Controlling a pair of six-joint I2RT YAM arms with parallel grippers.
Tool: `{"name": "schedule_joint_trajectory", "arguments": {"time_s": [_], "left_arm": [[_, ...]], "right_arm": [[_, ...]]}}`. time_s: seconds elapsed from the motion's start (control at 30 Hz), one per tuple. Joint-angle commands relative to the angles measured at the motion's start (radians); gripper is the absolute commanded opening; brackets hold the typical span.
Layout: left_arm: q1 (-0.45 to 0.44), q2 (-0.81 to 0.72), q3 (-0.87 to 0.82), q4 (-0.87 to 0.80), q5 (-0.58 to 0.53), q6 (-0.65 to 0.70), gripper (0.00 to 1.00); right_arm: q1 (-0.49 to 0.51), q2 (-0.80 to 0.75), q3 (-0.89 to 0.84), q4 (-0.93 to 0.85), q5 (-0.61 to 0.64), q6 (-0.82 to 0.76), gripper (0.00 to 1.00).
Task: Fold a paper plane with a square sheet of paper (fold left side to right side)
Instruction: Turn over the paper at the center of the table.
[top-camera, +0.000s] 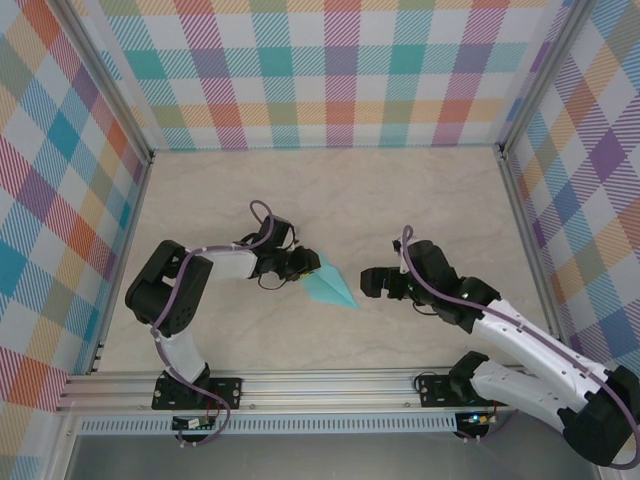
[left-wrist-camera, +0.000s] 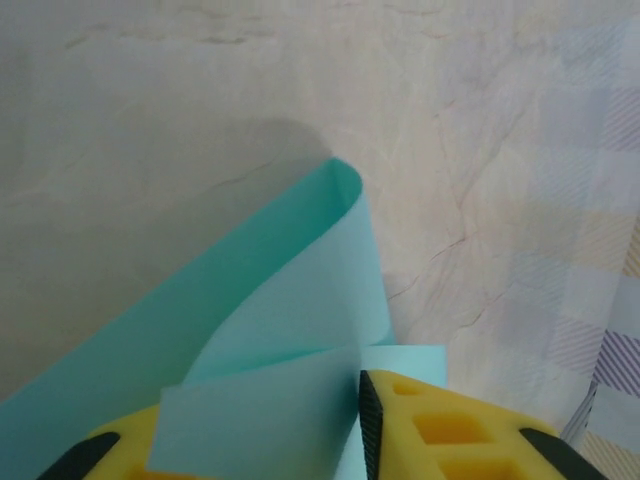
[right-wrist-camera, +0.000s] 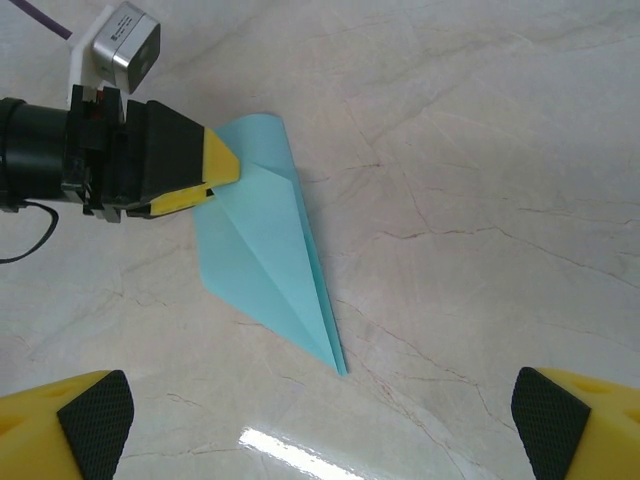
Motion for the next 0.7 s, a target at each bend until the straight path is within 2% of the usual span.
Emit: {"name": "schedule_joint_trajectory", "arguments": {"time_s": [0.0,0.1,0.17,0.3,0.4,0.57,0.67], "left_arm": [[-0.012,0.007,0.043,0.055,0.029,-0.004,0.22],[-0.012,-0.026,0.045,0.063,0.028,-0.002,0.1],[-0.012,-0.089,0.044,0.078,0.04,0.009,0.06],[-0.011,-0.279,0.091,-0.026,0.01,0.111,0.0],[-0.007,-0.402,0.152,-0.106,0.008,0.192,0.0],[-0.003,-0.528,0.275,-0.13,0.118,0.297,0.0],[-0.003,-0.567,0.335,-0.102,0.195,0.321,0.0]], "right_arm": [[-0.022,-0.046,-0.036,0.04,-0.039,0.002,1.0],[-0.095,-0.107,-0.095,0.117,-0.138,0.025,1.0],[-0.168,-0.148,-0.134,0.177,-0.243,0.044,1.0],[-0.396,-0.197,-0.202,0.37,-0.62,0.088,1.0],[-0.514,-0.173,-0.204,0.487,-0.844,0.114,1.0],[-0.539,-0.087,-0.123,0.679,-1.08,0.155,1.0],[-0.517,-0.054,-0.05,0.748,-1.157,0.149,1.0]]}}
